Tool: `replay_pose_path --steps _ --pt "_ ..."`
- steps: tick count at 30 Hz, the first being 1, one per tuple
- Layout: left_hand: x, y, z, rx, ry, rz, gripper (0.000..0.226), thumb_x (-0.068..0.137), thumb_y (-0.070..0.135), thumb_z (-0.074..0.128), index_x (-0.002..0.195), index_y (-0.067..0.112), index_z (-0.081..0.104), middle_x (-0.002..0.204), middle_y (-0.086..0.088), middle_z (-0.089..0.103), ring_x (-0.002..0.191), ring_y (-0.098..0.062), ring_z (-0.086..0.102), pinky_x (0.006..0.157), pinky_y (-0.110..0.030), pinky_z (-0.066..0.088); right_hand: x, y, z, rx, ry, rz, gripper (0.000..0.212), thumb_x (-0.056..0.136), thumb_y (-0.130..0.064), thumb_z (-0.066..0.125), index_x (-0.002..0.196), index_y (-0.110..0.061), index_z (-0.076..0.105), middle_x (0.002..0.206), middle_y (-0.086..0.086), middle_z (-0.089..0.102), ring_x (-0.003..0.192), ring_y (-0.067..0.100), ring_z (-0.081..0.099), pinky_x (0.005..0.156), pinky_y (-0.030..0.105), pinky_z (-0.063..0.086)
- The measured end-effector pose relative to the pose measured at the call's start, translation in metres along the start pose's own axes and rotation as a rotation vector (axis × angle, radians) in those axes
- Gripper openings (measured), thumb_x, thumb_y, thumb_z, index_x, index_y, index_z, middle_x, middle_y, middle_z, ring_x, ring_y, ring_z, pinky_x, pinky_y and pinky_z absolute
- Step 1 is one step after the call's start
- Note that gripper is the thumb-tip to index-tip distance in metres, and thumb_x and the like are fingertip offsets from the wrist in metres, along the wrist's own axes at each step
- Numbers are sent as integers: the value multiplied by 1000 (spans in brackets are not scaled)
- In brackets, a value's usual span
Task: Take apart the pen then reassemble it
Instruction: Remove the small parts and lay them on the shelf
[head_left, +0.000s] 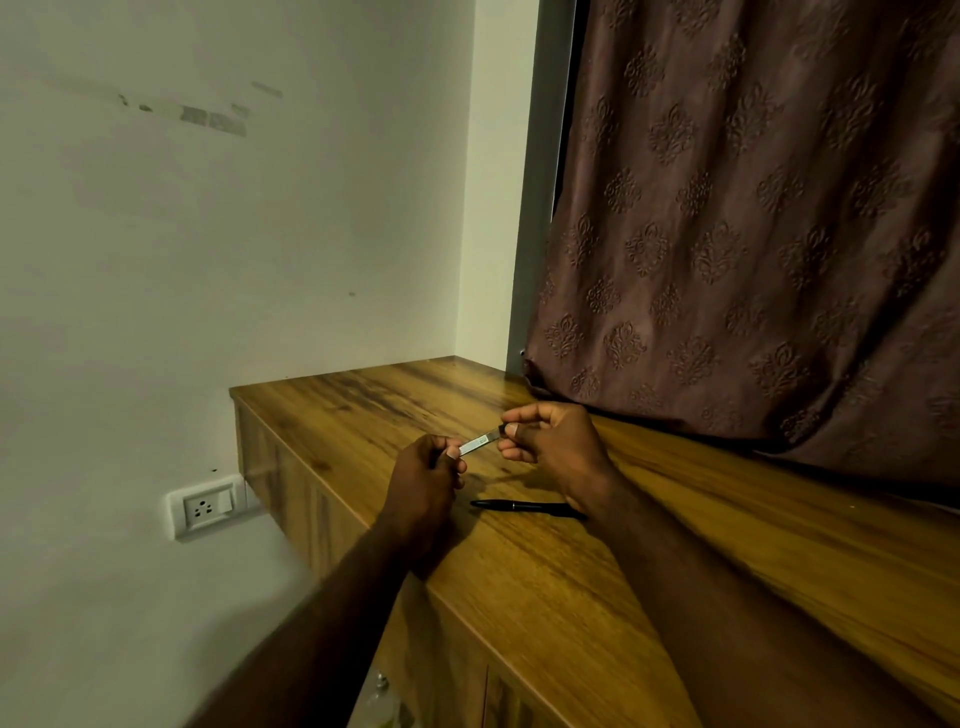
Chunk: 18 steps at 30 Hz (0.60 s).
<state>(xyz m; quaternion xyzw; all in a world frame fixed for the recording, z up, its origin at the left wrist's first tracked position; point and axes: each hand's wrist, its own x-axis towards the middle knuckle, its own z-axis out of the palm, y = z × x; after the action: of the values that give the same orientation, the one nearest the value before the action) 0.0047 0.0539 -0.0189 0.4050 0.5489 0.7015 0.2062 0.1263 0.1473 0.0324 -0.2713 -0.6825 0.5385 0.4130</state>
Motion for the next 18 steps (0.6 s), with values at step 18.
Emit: replay_pose_path --steps 18 --pt "0 -2 1 -59 -5 -38 12 96 7 47 93 6 59 72 -7 60 57 -10 53 52 -20 45 2 13 10 -284 70 -65 16 90 3 57 100 0 69 83 8 68 73 21 69 65 26 60"
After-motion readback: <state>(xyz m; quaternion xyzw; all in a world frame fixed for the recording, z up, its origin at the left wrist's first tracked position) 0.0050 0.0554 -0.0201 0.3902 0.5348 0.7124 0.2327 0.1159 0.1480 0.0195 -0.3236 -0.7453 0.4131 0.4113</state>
